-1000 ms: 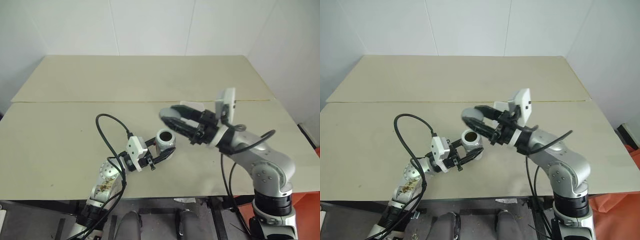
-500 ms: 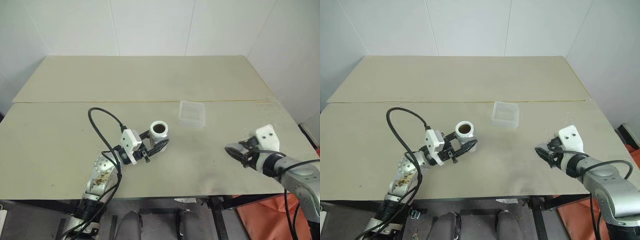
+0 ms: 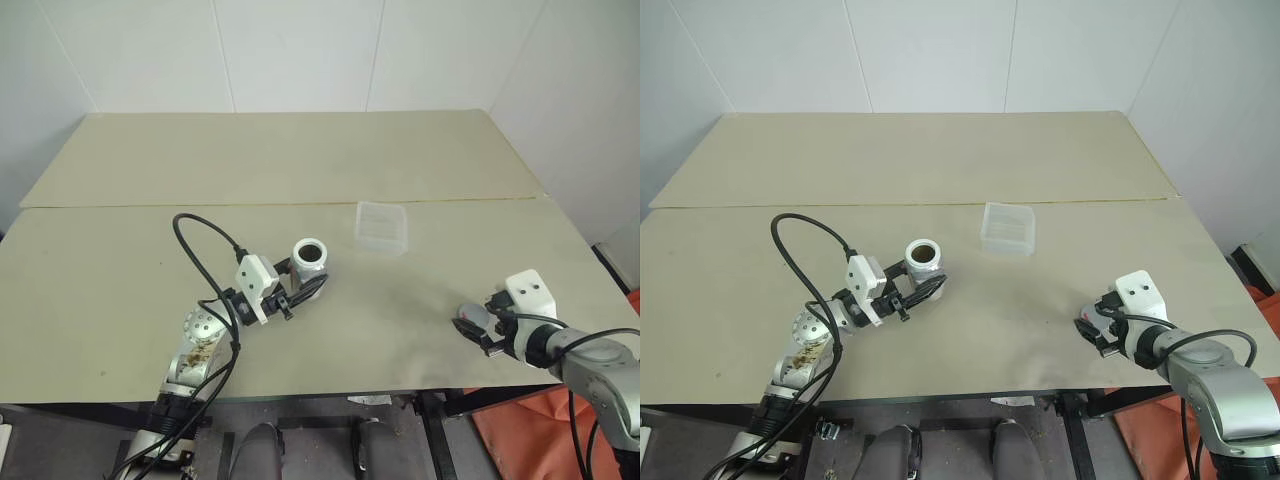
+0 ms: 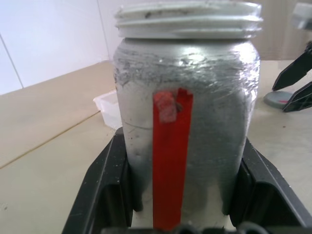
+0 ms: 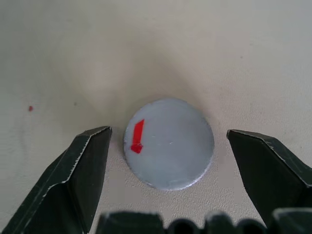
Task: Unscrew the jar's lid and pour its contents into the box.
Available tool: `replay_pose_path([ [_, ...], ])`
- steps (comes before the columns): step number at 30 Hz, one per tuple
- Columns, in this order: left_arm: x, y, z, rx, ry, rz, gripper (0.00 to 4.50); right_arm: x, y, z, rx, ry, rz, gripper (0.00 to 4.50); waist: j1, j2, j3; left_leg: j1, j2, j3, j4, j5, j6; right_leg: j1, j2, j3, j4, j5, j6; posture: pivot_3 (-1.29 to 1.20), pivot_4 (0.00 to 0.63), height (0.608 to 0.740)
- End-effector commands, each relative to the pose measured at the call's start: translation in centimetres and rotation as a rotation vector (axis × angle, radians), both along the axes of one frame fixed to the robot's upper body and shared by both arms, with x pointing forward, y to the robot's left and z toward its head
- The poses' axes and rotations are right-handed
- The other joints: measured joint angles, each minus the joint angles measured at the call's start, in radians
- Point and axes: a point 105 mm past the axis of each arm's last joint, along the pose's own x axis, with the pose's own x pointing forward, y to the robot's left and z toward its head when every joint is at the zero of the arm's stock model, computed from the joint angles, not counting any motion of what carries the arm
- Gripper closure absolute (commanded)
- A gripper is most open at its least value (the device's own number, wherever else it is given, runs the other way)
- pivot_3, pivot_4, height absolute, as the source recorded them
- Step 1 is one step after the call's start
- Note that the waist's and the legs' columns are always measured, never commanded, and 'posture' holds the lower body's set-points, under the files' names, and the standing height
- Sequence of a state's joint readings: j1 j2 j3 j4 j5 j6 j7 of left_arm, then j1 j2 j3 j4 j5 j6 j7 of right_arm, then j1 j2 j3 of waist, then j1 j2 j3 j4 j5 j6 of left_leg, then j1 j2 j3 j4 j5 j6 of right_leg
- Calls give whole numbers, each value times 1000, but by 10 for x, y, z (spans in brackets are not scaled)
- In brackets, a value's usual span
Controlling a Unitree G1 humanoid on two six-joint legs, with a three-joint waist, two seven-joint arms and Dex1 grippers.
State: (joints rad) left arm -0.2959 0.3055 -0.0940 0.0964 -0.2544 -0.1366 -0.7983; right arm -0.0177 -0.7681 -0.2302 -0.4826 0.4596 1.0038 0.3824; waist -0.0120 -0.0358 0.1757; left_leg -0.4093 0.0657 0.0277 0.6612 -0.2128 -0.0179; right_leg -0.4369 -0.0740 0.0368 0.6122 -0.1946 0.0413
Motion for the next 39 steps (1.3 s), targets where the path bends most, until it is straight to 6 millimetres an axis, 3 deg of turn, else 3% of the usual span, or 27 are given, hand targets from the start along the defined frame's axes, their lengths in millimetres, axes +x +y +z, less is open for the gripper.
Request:
replay_pose_path([
  [1, 17, 2, 21, 7, -78, 49, 2485, 5, 12, 55, 8, -186, 47, 17, 0, 0, 0, 0, 0, 0, 0, 0, 0, 0, 0, 0, 0, 0, 0, 0, 150, 740],
  [5, 41, 5, 26, 96, -109, 98, 2485, 4, 28, 83, 20, -277, 105, 17, 1, 0, 0, 0, 0, -1, 0, 0, 1, 1, 2, 1, 0, 2, 2, 0, 150, 740],
  [9, 71, -1, 38, 201, -175, 110, 2485, 4, 39, 93, 12, -322, 135, 17, 4, 0, 0, -1, -1, -1, 0, 0, 1, 0, 1, 1, -1, 3, 4, 0, 150, 740],
  [13, 106, -22, 64, 319, -282, 172, 2485, 3, 52, 93, 29, -345, 182, 17, 18, -2, 1, -5, -2, -1, 0, 0, 1, -1, 1, 1, -4, 4, 6, 0, 150, 740],
  [17, 124, -52, 94, 528, -486, 216, 2485, 3, 56, 90, 47, -352, 179, 17, 24, -2, 1, -7, -3, -1, 0, 0, 1, -1, 0, 2, -6, 4, 8, 0, 150, 740],
  [23, 131, -90, 117, 820, -800, 293, 2485, 0, 58, 90, 58, -371, 159, 17, 24, -2, 1, -11, -8, -1, 0, -2, 4, -3, -3, 3, -7, 4, 8, 0, 150, 740],
  [29, 124, -125, 124, 1213, -1327, 257, 2485, -8, 56, 91, 47, -382, 136, 17, 25, -3, 2, -14, -9, -2, 0, -3, 4, -8, -4, 4, -6, 3, 9, 0, 150, 740],
  [34, 118, -140, 121, 1457, -1703, 154, 2485, -16, 51, 89, 39, -387, 80, 17, 26, -3, 2, -14, -11, -2, 0, -3, 4, -8, -5, 5, -4, 0, 15, 0, 150, 740],
  [39, 121, -142, 117, 1630, -1836, 101, 2485, -24, 48, 89, 44, -399, 33, 17, 24, -4, 2, -15, -12, -2, 0, -3, 4, -12, -5, 7, -1, 0, 14, 0, 150, 740],
])
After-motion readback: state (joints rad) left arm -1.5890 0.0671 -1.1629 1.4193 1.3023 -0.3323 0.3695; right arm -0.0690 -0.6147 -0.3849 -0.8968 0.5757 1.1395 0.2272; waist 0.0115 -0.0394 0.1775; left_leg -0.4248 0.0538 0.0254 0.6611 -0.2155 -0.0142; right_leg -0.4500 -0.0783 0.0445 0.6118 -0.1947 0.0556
